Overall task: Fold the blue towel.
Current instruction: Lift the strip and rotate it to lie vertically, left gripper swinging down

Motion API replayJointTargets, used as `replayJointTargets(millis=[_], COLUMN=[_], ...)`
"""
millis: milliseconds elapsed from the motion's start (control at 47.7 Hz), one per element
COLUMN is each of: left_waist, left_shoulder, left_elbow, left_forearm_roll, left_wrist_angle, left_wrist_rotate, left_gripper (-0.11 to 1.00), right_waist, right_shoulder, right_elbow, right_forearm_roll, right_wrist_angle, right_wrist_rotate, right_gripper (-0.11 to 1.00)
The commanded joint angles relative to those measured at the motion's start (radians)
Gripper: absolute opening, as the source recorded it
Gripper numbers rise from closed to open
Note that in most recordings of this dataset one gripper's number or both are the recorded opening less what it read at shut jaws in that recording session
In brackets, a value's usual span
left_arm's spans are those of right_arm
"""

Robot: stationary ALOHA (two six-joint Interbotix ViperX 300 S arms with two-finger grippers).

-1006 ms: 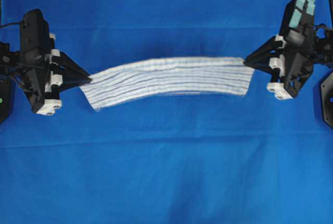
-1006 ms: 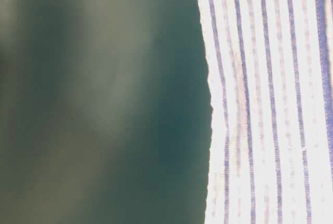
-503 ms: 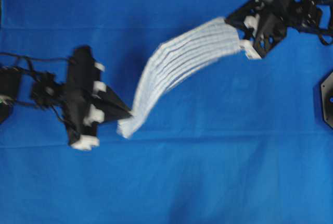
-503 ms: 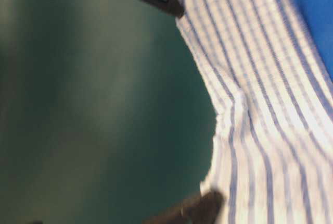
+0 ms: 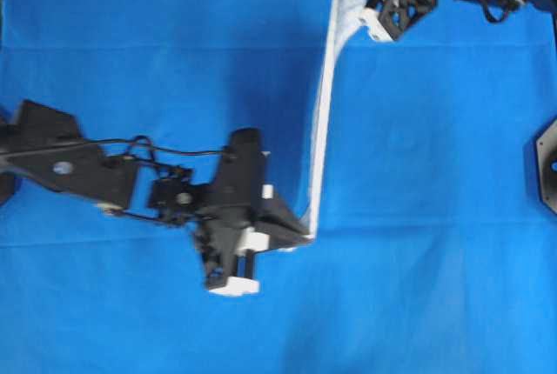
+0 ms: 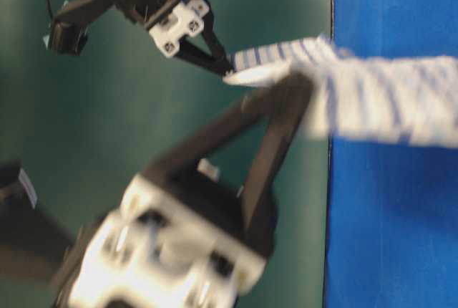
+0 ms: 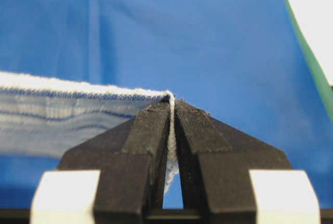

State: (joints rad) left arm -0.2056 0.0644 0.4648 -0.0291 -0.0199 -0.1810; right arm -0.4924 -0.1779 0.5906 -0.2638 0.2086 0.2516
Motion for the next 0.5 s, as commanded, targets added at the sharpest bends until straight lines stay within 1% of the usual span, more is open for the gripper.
replayJointTargets(millis=[0, 126, 356, 482], left_waist=[0.0, 0.006, 0.021, 0.026], left_shoulder=[0.032, 0.091, 0.186, 0.227], left_elbow=[-0.075, -0.155, -0.278, -0.325], left_forearm_roll=[0.003, 0.003, 0.003, 0.003], left_wrist_angle=[-0.011, -0.011, -0.04, -0.041], left_wrist_rotate=[0.005, 0.018, 0.031, 0.032], left_gripper=[0.01, 0.01, 0.01, 0.01], right_waist=[-0.014, -0.029, -0.052, -0.052], right_shoulder=[0.0, -0.006, -0.083, -0.094], right_elbow=[-0.046, -0.043, 0.038, 0.052], right_forearm_roll=[-0.008, -0.011, -0.009, -0.009], right_wrist_angle=[-0.009, 0.003, 0.041, 0.051], right_wrist_rotate=[-0.002, -0.002, 0.002, 0.003], right_gripper=[0.03, 0.03, 0.03, 0.03])
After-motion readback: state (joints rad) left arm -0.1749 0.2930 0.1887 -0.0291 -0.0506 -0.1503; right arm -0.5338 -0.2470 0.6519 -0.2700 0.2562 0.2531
